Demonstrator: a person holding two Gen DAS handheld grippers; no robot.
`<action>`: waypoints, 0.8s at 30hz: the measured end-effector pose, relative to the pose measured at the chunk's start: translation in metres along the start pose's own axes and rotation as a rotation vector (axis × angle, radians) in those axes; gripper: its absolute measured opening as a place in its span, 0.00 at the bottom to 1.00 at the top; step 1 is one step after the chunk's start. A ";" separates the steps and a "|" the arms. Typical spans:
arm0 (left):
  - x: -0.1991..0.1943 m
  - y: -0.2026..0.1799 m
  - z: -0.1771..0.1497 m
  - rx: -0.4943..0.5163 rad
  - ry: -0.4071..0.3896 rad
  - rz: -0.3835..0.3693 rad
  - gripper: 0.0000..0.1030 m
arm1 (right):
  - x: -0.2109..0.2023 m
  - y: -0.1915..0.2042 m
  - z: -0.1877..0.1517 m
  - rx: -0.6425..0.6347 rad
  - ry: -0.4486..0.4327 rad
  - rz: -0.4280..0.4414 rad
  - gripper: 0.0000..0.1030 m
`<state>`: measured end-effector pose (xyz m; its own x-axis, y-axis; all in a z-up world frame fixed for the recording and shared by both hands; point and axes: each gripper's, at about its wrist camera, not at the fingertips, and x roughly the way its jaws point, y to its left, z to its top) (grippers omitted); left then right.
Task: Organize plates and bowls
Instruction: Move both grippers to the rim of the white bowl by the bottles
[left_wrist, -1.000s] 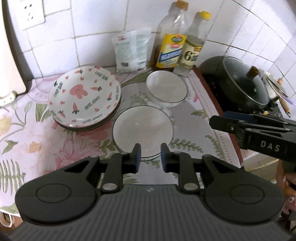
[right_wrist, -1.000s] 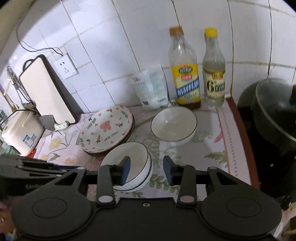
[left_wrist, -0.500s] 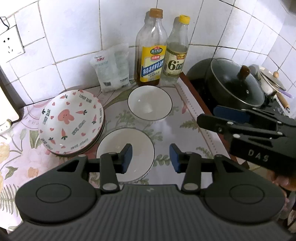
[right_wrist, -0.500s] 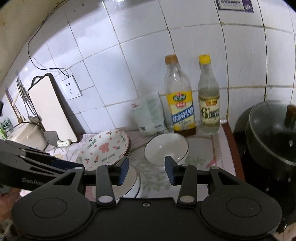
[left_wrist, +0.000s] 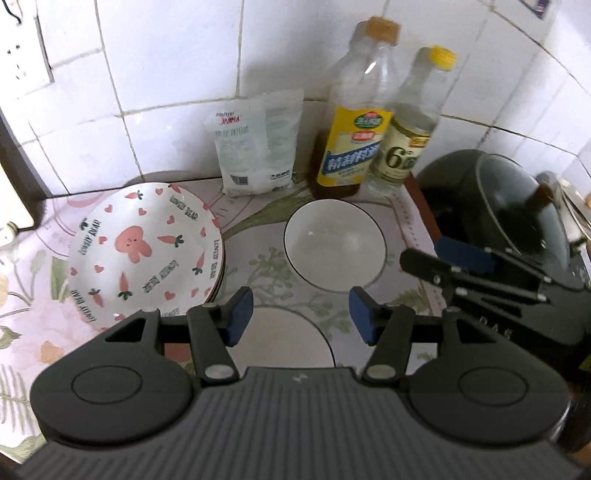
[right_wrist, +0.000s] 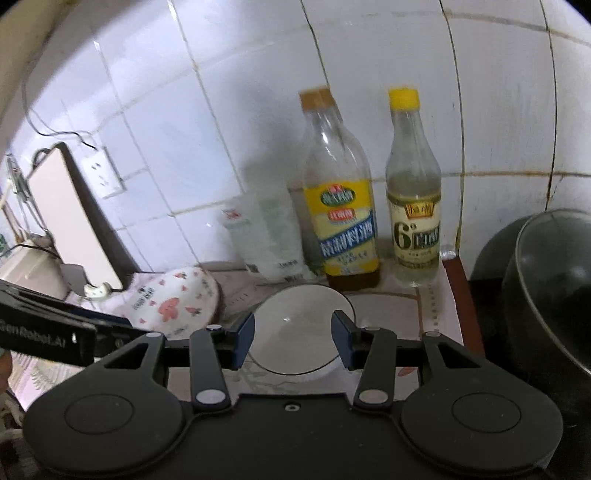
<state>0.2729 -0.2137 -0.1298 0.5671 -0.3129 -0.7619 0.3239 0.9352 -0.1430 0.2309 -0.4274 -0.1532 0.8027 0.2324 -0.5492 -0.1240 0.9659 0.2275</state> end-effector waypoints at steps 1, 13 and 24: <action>0.008 0.001 0.002 -0.009 0.006 -0.004 0.55 | 0.007 -0.003 -0.001 0.011 0.009 -0.005 0.50; 0.081 0.001 0.030 -0.096 0.019 -0.012 0.52 | 0.065 -0.046 -0.018 0.303 0.085 -0.003 0.50; 0.136 0.011 0.036 -0.155 0.099 0.000 0.24 | 0.099 -0.058 -0.030 0.417 0.125 -0.027 0.38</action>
<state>0.3805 -0.2522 -0.2126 0.4876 -0.3023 -0.8191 0.1990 0.9519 -0.2328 0.3004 -0.4570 -0.2452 0.7223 0.2442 -0.6471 0.1633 0.8489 0.5027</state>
